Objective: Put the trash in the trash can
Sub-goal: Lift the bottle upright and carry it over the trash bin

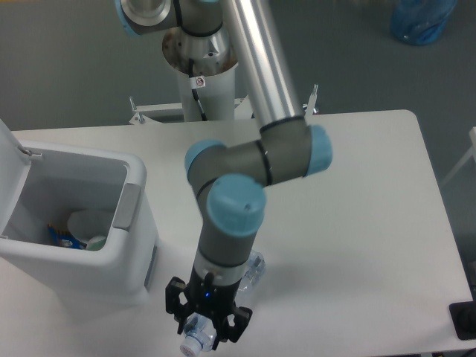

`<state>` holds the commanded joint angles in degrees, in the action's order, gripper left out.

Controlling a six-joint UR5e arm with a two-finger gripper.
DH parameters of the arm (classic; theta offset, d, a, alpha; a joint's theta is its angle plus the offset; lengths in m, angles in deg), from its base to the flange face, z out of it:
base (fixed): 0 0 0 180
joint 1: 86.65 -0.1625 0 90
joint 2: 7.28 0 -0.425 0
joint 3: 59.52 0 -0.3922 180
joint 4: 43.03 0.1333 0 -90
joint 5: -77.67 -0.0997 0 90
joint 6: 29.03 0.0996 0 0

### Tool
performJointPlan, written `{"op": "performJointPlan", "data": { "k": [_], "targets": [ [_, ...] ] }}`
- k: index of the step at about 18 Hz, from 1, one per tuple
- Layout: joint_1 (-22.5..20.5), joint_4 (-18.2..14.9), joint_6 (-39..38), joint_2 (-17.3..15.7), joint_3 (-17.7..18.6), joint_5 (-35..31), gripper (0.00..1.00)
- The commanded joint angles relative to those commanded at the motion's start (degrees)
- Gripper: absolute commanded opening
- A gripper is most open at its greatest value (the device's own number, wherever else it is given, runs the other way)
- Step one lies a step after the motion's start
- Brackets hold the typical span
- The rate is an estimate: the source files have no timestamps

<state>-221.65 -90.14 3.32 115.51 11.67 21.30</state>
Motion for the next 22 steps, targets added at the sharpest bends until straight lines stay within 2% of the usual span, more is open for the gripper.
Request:
{"op": "performJointPlan", "data": {
  "k": [12, 19, 22],
  "targets": [
    [-1.41, 1.14, -2.2, -8.52, -2.9, 18.74, 0.63],
    [-0.62, 1.14, -2.38, -11.87, -2.99, 25.42, 0.63],
    [0.95, 1.14, -6.5, -12.75, -3.17, 26.31, 0.63]
  ]
}}
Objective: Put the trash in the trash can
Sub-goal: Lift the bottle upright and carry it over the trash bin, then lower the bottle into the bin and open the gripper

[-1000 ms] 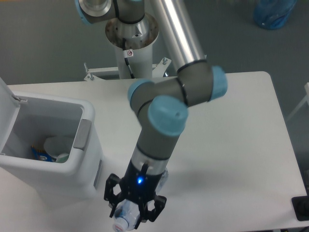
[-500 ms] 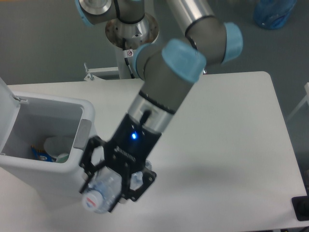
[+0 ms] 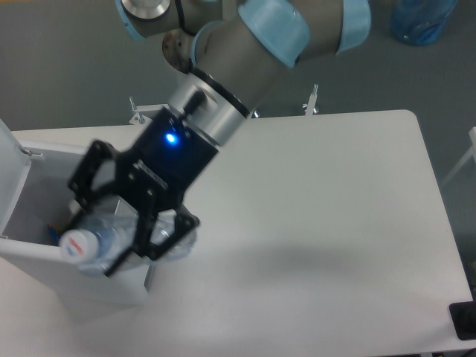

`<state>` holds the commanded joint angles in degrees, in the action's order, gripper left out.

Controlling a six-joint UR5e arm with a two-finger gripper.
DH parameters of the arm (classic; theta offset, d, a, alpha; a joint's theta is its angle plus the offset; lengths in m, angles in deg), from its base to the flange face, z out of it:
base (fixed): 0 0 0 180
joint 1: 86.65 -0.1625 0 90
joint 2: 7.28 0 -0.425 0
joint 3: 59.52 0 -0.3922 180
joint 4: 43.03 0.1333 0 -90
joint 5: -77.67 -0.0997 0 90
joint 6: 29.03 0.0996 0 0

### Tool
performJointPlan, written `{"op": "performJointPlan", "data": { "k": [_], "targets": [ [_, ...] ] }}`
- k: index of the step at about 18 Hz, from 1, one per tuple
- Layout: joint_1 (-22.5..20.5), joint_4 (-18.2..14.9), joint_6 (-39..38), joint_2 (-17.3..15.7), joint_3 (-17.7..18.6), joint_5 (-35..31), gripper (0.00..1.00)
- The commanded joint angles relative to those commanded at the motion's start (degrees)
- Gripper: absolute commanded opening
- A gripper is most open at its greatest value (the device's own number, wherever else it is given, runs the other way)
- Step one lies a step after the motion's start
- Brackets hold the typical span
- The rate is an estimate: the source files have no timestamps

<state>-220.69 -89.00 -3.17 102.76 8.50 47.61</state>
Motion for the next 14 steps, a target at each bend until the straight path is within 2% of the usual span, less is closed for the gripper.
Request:
{"op": "performJointPlan", "data": {
  "k": [6, 10, 14],
  "targets": [
    [4.75, 0.44, -6.77, -1.14, 0.44, -0.09, 0.64],
    [7.12, 0.79, -7.05, -1.14, 0.7, -0.09, 0.64],
    [7.65, 0.88, -6.08, -0.53, 1.32, -0.17, 0.64]
  ]
}}
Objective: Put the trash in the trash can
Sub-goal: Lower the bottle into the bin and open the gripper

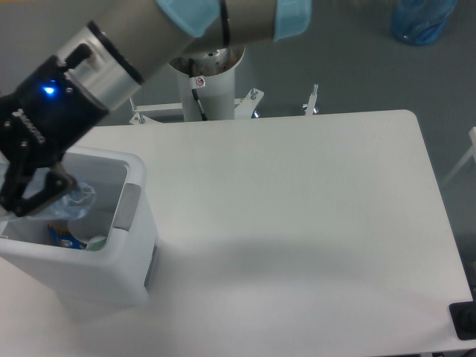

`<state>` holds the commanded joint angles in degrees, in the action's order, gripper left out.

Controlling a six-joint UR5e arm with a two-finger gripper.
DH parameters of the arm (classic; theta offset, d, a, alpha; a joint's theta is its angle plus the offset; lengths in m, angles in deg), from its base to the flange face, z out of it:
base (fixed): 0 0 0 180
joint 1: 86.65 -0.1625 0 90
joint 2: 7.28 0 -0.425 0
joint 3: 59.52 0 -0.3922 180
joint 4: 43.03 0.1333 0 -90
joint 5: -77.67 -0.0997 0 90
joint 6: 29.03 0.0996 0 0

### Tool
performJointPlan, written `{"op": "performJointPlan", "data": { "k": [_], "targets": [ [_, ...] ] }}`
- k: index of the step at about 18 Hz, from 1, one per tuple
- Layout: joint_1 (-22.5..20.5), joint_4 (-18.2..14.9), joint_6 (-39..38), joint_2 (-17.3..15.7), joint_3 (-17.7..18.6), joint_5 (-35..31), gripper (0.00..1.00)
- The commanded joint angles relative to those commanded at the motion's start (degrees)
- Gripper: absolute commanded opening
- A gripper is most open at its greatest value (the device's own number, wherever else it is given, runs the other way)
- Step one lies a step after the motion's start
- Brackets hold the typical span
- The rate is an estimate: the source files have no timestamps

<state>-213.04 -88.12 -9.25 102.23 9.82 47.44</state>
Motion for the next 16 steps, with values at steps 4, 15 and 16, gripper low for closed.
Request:
{"op": "performJointPlan", "data": {
  "k": [4, 15, 16],
  "targets": [
    [0.61, 0.53, 7.1, -0.79, 5.7, 0.44, 0.67],
    [0.44, 0.7, 8.62, -0.61, 8.35, 0.35, 1.0],
    [-0.26, 0.7, 8.53, -0.7, 8.35, 0.35, 1.0]
  ]
}}
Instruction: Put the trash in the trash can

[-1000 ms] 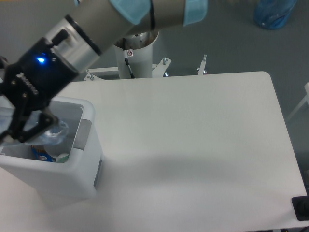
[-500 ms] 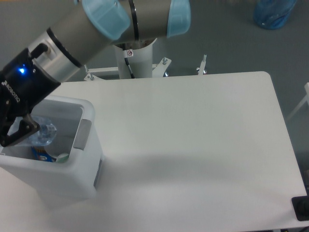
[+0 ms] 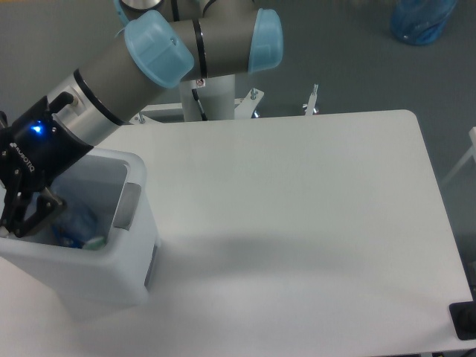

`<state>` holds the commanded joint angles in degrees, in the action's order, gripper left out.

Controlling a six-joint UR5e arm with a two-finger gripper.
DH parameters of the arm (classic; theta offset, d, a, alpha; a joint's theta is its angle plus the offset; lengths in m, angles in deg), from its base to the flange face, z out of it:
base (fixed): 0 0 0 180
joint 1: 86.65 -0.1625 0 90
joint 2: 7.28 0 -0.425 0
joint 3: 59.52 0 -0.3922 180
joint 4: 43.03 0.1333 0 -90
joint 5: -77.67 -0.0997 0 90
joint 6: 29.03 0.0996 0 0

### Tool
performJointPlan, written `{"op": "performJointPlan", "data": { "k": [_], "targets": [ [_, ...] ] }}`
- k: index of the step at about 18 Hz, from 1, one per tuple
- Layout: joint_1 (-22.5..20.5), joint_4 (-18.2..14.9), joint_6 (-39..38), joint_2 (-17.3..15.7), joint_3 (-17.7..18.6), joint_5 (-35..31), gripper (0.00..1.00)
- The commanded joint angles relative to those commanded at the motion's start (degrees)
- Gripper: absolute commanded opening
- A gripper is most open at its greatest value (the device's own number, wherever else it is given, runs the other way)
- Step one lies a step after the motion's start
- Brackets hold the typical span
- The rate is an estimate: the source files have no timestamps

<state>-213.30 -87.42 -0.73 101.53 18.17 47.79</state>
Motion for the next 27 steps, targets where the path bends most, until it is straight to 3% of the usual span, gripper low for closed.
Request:
{"op": "performJointPlan", "data": {
  "k": [5, 10, 14, 17, 23, 27],
  "targets": [
    [-8.77, -0.17, 0.17, 0.09, 0.0, -0.09, 1.0],
    [-18.62, -0.26, 3.94, 2.8, 1.58, -0.7, 1.0],
    [-23.46, -0.35, 8.86, 5.09, 3.33, -2.71, 1.0],
    [-25.93, -0.35, 12.73, 6.5, 3.96, -6.75, 1.0],
    [-26.2, -0.53, 16.16, 7.91, 3.51, -20.02, 1.0],
    [-26.2, -1.4, 19.93, 7.65, 3.6, -22.66, 1.0]
  ]
}}
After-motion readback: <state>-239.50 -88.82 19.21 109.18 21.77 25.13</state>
